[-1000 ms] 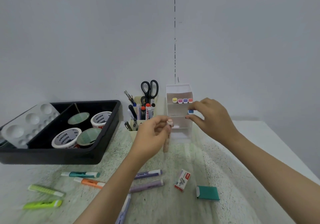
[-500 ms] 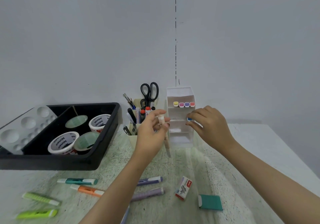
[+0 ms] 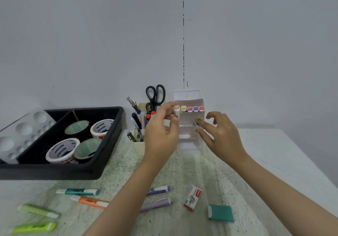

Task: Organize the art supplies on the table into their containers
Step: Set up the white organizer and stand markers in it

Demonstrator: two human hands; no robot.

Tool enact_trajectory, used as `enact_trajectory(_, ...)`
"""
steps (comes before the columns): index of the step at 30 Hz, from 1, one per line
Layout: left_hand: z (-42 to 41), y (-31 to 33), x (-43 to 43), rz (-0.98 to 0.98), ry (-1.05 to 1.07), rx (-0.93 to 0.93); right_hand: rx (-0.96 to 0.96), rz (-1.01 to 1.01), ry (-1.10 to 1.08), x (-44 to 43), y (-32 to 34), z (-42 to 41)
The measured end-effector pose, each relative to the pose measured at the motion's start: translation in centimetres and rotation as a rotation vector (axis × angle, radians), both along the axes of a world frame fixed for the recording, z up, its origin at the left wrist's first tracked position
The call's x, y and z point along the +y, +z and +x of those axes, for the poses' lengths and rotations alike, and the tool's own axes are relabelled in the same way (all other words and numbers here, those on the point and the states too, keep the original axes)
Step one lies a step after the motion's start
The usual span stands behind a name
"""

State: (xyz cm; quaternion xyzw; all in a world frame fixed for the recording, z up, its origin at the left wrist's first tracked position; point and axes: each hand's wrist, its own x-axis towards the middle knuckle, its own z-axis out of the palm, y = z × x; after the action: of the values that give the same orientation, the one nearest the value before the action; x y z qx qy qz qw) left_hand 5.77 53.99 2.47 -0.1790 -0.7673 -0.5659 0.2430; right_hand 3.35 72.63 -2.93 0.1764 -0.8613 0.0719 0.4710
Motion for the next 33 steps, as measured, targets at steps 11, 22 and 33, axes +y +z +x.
enact_trajectory(11, -3.0, -2.0, 1.3, -0.359, -0.076, 0.423, -0.028, -0.023, 0.022, 0.2, 0.0, 0.3)
enact_trajectory(22, -4.2, -4.6, 1.4, -0.511, -0.057, 0.339, -0.060, -0.068, -0.007, 0.2, -0.1, 0.1)
enact_trajectory(33, -4.9, -4.1, 1.7, -0.421, -0.080, 0.254, -0.283, -0.242, 0.173, -0.3, 0.1, -0.1)
